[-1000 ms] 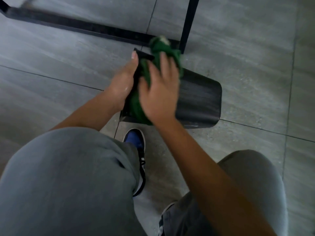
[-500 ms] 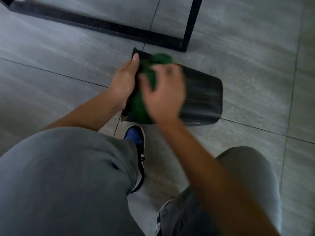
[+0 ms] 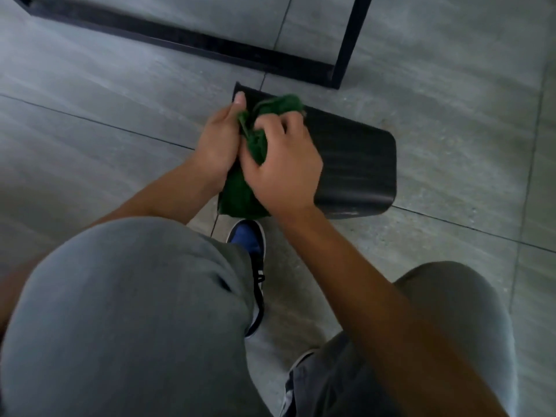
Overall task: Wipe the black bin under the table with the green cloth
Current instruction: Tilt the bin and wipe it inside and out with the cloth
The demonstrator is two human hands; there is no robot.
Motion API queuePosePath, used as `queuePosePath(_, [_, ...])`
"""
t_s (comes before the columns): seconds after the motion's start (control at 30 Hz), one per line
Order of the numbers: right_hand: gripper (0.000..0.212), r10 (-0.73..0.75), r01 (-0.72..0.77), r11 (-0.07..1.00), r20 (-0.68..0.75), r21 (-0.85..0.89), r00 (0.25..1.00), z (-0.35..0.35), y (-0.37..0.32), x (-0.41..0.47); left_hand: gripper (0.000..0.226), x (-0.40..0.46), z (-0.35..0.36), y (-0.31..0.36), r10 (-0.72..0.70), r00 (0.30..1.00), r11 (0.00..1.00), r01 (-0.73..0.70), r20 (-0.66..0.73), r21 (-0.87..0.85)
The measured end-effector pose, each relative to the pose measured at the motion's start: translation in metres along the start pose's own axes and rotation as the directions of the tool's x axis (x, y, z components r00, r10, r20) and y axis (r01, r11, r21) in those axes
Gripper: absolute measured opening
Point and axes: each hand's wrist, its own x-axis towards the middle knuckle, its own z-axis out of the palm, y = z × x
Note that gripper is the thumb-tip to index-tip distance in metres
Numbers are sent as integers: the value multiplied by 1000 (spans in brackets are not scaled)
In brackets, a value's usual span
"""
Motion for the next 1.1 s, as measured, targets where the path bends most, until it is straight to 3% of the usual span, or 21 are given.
queuePosePath(0.03, [29,-29,29,1000,42,-3,999,-2,5,3,51,-2,-3,0,-16,1000,999,15,-22,-37])
queuePosePath(0.07, [31,32,-30,999,61,-37,998,-9,27,6,52,-2,-6,0,-35,999,998,33,-38,-59])
queuePosePath(0.17, [41,425,-410,885,25,-220,905,-50,126,8,47,0,-12,-3,-70,996,997,70,-54,-15])
queuePosePath(0.23, [45,558,-551,805,-37,-221,829,-62,138,7,43,3,-5,4,-72,996,997,73,-52,26])
queuePosePath(0.3, [40,410,-411,903,-39,-125,911,-43,91,6,49,5,8,14,-56,997,995,59,-47,79])
queuePosePath(0.37, [35,132,-131,991,-35,22,991,-13,28,0,54,7,14,19,11,999,995,-6,-52,99])
queuePosePath(0.43, [36,2,-2,998,-6,57,1000,-12,14,3,52,5,10,15,17,999,997,-14,-44,79])
queuePosePath(0.5, [40,156,-153,986,39,-67,987,-27,65,9,46,2,1,7,-10,998,999,13,-56,51])
queuePosePath(0.6, [45,551,-537,807,-12,-247,834,-60,157,8,37,1,-1,3,-31,998,998,34,-56,60])
queuePosePath(0.63, [44,597,-590,766,-57,-255,800,-64,162,7,37,3,5,6,-22,999,996,25,-43,86])
queuePosePath(0.7, [35,535,-543,819,-92,-185,839,-53,127,10,41,5,21,16,26,999,988,-20,-37,152])
queuePosePath(0.8, [28,223,-222,975,-87,16,971,-18,41,16,53,5,33,24,119,993,966,-112,-17,232])
queuePosePath(0.87, [29,77,-77,997,-50,17,996,-13,24,22,55,2,29,22,117,993,976,-114,-3,186])
queuePosePath(0.9, [29,87,-88,996,-39,-32,995,-17,39,25,51,0,26,21,105,994,984,-102,-13,144])
queuePosePath(0.97, [33,299,-301,941,-38,-156,953,-33,95,27,39,-2,20,18,83,996,988,-79,-25,129])
queuePosePath(1.03, [42,599,-590,767,-47,-254,799,-55,152,22,31,-2,18,16,83,996,987,-79,-25,142])
queuePosePath(1.1, [45,695,-691,668,-100,-277,712,-64,159,22,32,0,22,18,96,995,983,-94,-5,158])
